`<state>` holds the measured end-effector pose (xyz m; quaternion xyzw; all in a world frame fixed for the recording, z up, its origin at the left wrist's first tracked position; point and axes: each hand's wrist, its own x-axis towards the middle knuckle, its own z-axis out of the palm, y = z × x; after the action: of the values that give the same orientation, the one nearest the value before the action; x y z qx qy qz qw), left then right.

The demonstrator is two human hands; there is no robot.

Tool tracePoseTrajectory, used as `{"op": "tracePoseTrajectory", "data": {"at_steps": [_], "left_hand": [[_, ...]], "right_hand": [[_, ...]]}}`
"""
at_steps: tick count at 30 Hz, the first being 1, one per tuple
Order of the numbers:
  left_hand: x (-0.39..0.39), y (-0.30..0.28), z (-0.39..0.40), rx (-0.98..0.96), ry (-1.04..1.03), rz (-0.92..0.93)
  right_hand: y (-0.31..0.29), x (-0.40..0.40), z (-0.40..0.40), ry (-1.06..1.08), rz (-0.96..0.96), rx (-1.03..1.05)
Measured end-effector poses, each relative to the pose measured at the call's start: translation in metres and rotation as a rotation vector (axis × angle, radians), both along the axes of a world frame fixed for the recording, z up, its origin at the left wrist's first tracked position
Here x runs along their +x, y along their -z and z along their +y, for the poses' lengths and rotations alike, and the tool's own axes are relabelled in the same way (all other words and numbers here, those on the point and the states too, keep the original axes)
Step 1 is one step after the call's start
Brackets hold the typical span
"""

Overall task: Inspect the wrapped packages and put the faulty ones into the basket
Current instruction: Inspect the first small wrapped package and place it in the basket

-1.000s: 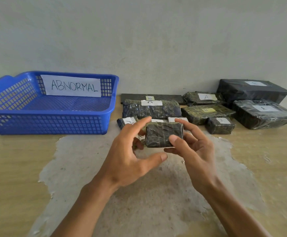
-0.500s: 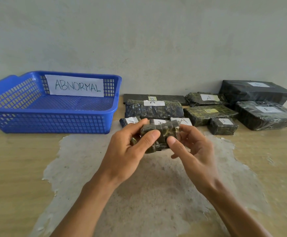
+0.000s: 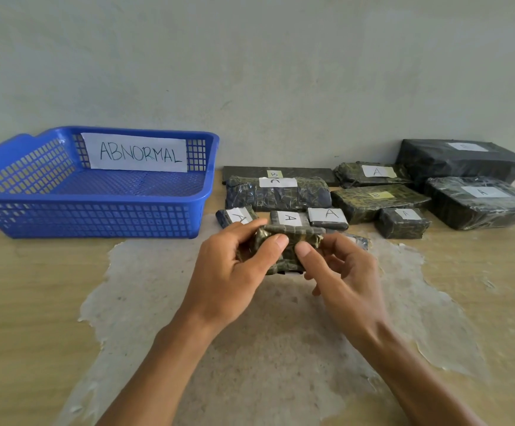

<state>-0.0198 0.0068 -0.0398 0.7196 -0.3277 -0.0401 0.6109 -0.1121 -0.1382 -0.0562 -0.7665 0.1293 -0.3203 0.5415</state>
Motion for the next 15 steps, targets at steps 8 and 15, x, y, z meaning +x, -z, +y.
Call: {"op": "tracePoseTrajectory", "data": {"at_steps": [8, 15], "left_hand": [[-0.0016, 0.0009, -0.0002, 0.049, 0.097, 0.076], [-0.0058, -0.0049, 0.0006, -0.036, -0.107, -0.038]], "right_hand": [[-0.0019, -0.0006, -0.0032, 0.029, 0.012, 0.038], [-0.0077, -0.0035, 0.0022, -0.041, 0.058, 0.171]]}}
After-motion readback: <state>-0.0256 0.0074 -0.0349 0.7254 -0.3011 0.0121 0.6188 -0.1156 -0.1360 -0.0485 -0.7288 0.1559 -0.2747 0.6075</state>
